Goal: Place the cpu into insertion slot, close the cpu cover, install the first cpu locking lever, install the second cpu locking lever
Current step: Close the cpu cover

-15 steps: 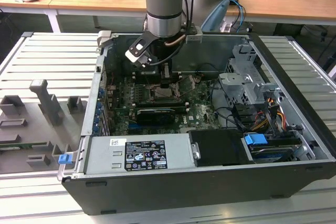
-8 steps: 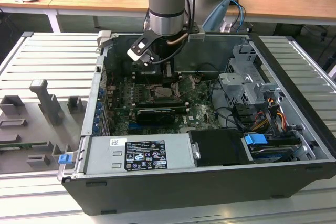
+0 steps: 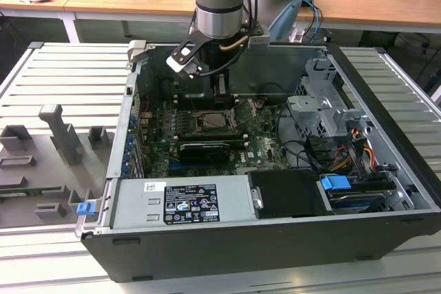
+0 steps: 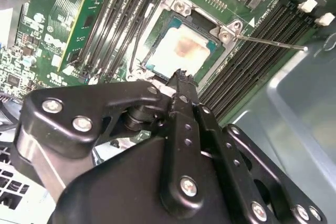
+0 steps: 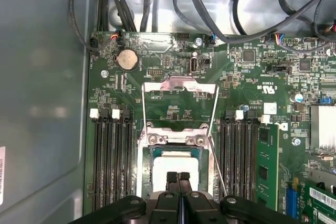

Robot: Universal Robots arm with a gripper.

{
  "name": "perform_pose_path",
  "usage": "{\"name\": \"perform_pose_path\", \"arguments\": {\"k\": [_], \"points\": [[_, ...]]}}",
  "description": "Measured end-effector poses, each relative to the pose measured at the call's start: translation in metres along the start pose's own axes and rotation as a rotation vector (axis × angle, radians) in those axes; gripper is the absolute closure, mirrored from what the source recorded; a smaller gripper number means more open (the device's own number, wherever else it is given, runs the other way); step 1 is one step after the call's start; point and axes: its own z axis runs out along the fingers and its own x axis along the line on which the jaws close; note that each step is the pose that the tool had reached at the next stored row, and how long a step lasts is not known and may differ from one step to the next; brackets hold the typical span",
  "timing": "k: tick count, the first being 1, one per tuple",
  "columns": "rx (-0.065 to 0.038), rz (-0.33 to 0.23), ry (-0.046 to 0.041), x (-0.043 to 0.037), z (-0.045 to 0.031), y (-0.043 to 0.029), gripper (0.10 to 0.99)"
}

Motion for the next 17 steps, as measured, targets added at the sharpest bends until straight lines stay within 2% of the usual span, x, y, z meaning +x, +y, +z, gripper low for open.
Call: {"name": "perform_pose_path", "arguments": {"k": [2, 6, 13, 17], "points": [[0.0, 0.0, 0.0002, 0.0, -0.0008, 0.0012, 0.98], [0.0, 0.0, 0.0012, -0.0002, -0.0003, 0.0096, 0.98], [0.0, 0.0, 0.0009, -0.0003, -0.0002, 0.0182, 0.98], [0.0, 0.0, 0.0011, -0.0001, -0.0076, 0.0188, 0.98]]}}
